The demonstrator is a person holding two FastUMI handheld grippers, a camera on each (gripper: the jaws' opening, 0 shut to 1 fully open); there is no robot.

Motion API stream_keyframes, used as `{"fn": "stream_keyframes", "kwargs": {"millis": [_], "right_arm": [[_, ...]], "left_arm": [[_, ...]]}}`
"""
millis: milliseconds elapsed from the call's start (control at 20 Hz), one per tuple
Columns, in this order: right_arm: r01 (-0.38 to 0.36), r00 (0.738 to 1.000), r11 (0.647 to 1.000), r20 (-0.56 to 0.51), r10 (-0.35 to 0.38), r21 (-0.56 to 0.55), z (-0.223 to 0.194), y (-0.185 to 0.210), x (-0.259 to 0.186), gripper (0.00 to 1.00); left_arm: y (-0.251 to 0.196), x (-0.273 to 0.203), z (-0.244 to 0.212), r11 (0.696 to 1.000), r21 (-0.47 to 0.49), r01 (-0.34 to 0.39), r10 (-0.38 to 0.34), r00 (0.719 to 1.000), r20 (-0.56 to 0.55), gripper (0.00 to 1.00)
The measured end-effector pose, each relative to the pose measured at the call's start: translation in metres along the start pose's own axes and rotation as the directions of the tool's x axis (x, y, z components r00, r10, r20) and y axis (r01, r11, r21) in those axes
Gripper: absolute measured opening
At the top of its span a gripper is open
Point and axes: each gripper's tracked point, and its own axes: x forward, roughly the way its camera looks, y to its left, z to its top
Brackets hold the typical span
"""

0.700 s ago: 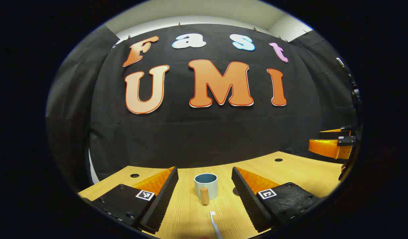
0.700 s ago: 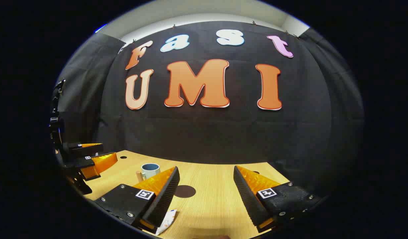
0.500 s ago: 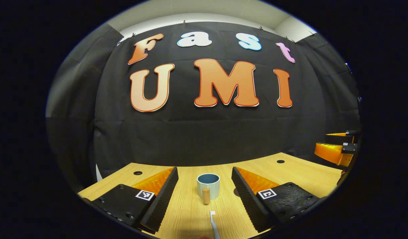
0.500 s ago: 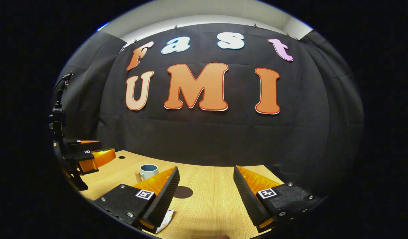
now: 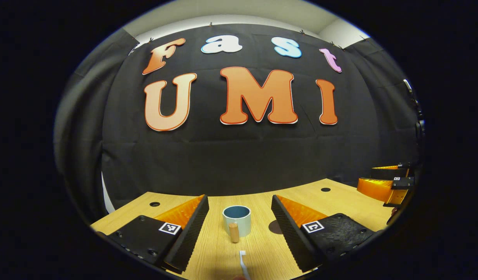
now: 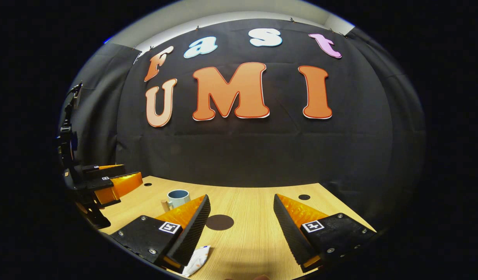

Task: Put the toothbrush and toothpaste on the desktop into the cup, then pick up the cup and place it on the coaster on the desktop.

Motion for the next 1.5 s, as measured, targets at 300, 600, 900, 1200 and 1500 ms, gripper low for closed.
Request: {"fn": "stream_keyframes", "kwargs": {"millis": [300,600,900,1200,1500], "right_arm": [[-0.004,0.999,1.0,0.04,0.003,0.004,0.013,0.002,-0.002,0.98],[-0.034,0.998,0.999,0.053,0.036,-0.033,0.026,0.019,-0.012,0.98],[-0.052,0.999,0.995,-0.006,0.051,-0.082,0.015,0.028,-0.022,0.98],[-0.126,0.967,0.991,-0.22,0.13,0.032,-0.03,0.05,-0.031,0.98],[-0.143,0.91,0.983,-0.376,0.175,0.113,-0.068,0.062,-0.037,0.97]], "left_arm": [[0.006,-0.005,0.008,1.0,-0.005,-0.016,0.017,1.0,0.027,0.97],[0.017,-0.011,0.018,0.999,0.004,-0.047,0.047,0.997,0.054,0.97],[0.016,-0.017,0.019,0.999,0.01,-0.043,0.043,0.999,0.031,0.97],[0.004,-0.018,-0.012,1.0,0.01,-0.015,0.017,0.992,-0.125,0.99],[-0.008,-0.02,-0.061,0.997,-0.059,0.058,-0.075,0.942,-0.327,0.99]]}}
